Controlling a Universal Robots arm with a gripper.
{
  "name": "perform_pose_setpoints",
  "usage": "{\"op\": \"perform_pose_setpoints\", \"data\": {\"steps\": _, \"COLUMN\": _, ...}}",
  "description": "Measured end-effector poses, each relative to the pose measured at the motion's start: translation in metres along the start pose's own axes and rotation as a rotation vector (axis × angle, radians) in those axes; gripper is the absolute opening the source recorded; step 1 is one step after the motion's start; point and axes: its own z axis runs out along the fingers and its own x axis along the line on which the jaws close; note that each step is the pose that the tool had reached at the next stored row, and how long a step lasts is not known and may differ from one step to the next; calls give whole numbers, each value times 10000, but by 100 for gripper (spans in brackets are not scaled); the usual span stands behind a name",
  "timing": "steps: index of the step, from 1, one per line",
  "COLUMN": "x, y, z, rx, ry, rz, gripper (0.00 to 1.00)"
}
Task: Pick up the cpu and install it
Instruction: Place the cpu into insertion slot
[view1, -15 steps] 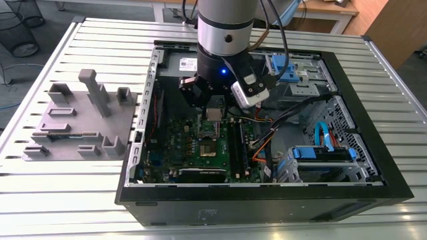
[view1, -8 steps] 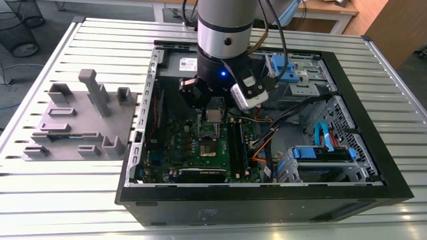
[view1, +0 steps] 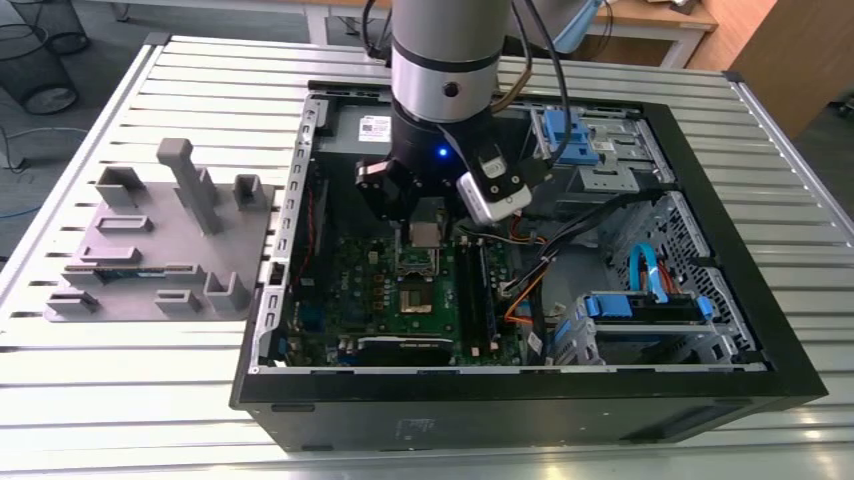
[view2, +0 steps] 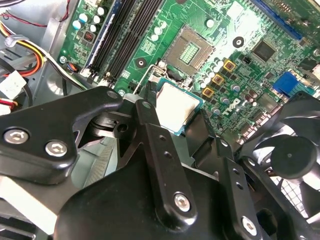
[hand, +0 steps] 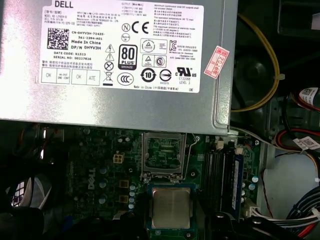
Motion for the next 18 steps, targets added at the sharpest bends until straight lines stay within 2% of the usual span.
{"op": "perform_pose_setpoints", "data": {"steps": 2, "x": 13, "y": 1, "z": 37, "rx": -1, "ry": 0, "rz": 1, "gripper": 47}}
{"op": "perform_pose_setpoints", "data": {"steps": 9, "x": 18, "y": 0, "z": 59, "rx": -1, "ry": -8, "rz": 1, "gripper": 47}}
{"op": "perform_pose_setpoints", "data": {"steps": 13, "x": 22, "y": -16, "z": 75, "rx": -1, "ry": -10, "rz": 2, "gripper": 47}}
{"op": "perform_pose_setpoints", "data": {"steps": 18, "x": 26, "y": -50, "z": 130, "rx": 0, "ry": -10, "rz": 0, "gripper": 47}}
